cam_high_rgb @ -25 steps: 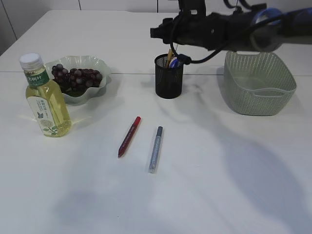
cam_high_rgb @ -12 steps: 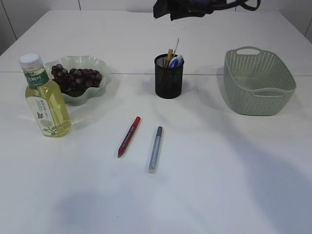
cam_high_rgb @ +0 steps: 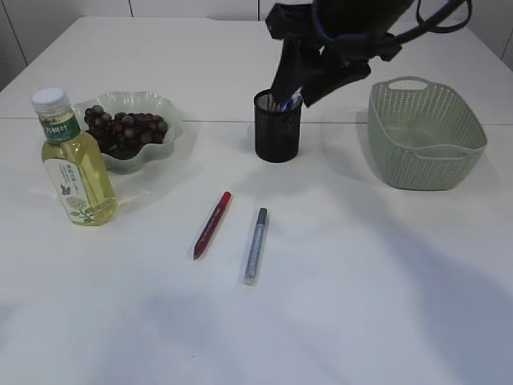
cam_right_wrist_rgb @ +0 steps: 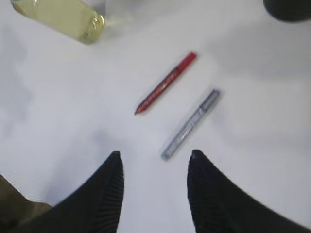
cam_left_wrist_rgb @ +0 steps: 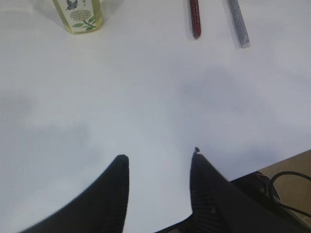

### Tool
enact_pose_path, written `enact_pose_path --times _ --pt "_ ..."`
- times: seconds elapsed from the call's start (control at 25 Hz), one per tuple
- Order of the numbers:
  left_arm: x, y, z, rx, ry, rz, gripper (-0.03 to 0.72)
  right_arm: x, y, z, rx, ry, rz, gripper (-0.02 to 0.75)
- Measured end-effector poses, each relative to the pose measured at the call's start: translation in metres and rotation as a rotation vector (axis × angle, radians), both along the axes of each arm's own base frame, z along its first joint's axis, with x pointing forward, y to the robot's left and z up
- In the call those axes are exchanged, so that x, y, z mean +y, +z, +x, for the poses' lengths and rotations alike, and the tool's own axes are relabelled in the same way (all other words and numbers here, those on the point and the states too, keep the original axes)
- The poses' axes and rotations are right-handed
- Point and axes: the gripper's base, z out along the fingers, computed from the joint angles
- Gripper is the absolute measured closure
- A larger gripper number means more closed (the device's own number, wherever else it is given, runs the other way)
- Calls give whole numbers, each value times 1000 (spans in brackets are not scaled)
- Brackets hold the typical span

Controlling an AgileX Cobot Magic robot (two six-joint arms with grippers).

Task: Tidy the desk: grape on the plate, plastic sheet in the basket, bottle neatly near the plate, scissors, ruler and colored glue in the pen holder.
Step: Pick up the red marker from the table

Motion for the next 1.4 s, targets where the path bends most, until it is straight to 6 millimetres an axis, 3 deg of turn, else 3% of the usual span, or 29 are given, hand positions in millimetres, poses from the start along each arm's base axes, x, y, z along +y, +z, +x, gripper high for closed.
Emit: enact_pose_path --times 0.24,0.56,1.0,1.24,1.4 --pt "-23 18 34 -1 -99 7 379 -14 -5 1 48 -128 -132 382" --pt "-64 16 86 71 -202 30 379 -32 -6 8 44 -226 -188 382" --pt "-98 8 166 149 -217 53 379 -116 -13 28 51 -430 -283 382" --pt "-113 -4 200 213 -223 68 379 -153 -40 10 158 -495 -360 382" --pt "-122 -20 221 275 -211 75 379 -156 -44 -15 196 -490 -387 383"
